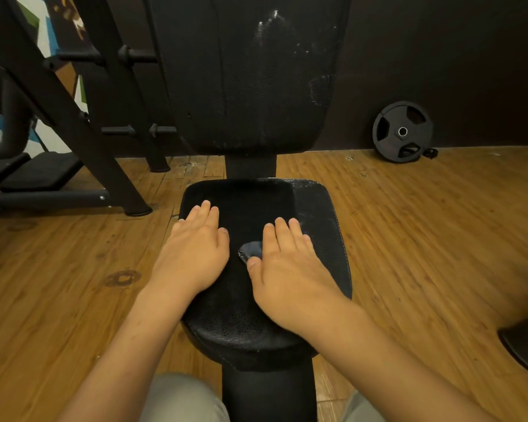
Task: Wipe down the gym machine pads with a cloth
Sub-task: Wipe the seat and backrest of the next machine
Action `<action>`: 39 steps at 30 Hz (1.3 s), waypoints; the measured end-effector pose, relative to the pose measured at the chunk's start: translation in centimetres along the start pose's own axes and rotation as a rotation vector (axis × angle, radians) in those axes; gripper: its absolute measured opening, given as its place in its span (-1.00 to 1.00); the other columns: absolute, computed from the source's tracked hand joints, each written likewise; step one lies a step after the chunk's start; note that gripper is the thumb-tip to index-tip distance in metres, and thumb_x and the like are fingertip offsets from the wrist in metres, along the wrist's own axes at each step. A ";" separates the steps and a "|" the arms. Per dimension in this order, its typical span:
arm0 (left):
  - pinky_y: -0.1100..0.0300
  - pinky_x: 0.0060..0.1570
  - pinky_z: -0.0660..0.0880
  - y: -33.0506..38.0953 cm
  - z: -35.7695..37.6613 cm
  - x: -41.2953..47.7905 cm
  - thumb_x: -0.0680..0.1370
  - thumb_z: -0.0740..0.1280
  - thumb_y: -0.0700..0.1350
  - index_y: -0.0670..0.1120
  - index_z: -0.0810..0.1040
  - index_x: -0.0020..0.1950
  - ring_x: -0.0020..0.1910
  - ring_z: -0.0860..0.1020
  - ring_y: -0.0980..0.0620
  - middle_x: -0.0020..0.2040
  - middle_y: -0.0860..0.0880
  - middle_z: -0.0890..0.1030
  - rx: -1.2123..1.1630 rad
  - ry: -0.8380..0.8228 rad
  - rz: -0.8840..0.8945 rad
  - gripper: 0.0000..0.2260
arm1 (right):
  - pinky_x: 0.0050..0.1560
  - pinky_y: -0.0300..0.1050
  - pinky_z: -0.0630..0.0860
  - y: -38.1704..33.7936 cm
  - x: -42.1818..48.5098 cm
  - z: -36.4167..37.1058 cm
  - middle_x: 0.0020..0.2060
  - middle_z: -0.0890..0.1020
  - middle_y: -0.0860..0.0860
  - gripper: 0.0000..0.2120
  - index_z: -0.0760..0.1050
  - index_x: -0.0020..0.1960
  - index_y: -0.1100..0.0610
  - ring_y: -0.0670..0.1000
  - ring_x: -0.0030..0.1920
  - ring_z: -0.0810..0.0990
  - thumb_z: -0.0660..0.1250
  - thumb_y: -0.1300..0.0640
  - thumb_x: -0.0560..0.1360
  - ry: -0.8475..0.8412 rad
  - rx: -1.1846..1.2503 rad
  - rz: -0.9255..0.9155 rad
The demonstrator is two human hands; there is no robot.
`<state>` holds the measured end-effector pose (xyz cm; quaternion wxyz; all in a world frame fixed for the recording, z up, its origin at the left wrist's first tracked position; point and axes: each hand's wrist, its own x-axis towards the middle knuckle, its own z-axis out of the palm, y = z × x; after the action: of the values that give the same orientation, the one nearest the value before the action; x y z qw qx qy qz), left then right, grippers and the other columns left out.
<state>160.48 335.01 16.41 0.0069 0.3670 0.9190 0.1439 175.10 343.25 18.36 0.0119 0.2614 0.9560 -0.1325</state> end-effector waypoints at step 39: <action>0.08 0.59 -0.01 0.4 -0.3 -0.2 0.73 -0.01 0.03 -0.06 0.01 0.67 0.64 -0.01 0.03 0.68 -0.04 -0.01 0.012 -0.003 -0.006 -0.49 | 0.63 0.13 -0.10 2.0 10.6 -1.8 0.66 -0.07 0.15 -0.39 -0.09 0.66 0.22 0.18 0.64 -0.21 0.00 -0.04 0.74 0.067 -0.009 0.106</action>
<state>160.86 335.02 16.76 0.0066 0.3646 0.9209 0.1377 167.06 350.67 18.64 -0.0122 0.3161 0.9412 -0.1186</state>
